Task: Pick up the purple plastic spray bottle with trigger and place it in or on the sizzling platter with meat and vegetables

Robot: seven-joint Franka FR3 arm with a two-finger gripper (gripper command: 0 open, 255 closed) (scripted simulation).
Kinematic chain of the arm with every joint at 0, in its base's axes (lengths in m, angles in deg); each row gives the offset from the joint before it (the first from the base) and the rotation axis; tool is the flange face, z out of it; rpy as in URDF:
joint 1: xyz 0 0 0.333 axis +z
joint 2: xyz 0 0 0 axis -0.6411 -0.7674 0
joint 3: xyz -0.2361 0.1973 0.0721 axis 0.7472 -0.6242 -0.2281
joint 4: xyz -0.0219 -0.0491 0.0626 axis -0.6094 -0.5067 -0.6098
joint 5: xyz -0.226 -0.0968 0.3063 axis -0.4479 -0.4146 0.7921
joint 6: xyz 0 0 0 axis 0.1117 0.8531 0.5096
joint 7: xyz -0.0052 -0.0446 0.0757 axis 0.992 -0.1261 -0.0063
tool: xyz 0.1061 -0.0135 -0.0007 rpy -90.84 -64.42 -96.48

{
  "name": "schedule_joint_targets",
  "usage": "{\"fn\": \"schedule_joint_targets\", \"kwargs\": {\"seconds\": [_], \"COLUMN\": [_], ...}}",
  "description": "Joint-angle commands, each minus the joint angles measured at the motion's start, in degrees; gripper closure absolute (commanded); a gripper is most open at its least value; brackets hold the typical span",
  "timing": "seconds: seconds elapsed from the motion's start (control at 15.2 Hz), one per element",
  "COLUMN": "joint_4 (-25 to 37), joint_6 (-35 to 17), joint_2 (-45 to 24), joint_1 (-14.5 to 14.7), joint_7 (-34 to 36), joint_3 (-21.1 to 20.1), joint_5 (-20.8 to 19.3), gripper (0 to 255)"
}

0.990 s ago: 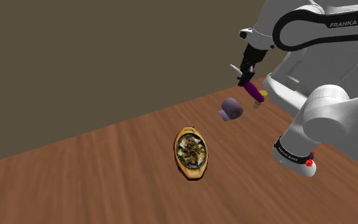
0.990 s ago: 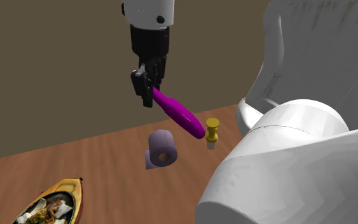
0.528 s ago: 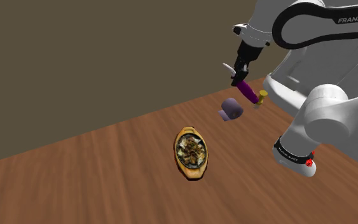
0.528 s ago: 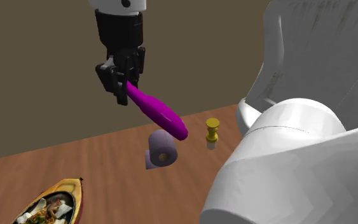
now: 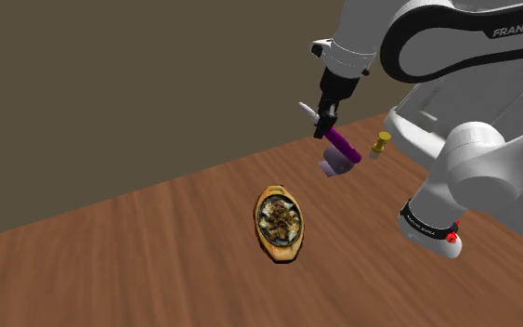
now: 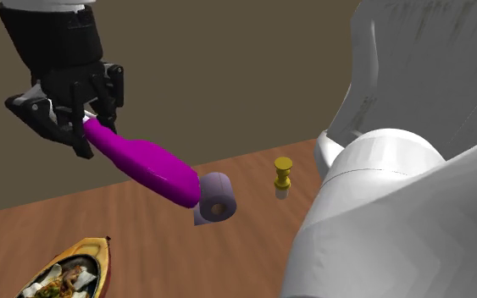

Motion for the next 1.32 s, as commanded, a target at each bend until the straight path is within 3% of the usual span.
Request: {"fn": "schedule_joint_targets", "kwargs": {"seconds": [0.0, 0.4, 0.79, 1.25], "joint_4": [2.2, 10.4, 20.1, 15.7], "joint_6": [-0.2, -1.0, -0.9, -6.5], "joint_2": [-2.4, -11.1, -20.8, -22.1], "joint_1": [0.9, 2.1, 1.8, 1.9], "joint_7": [2.8, 10.9, 19.1, 19.8], "joint_3": [-2.6, -10.0, -16.9, -17.8], "joint_5": [1.1, 2.6, 1.3, 1.1], "gripper": [255, 255, 255, 255]}}
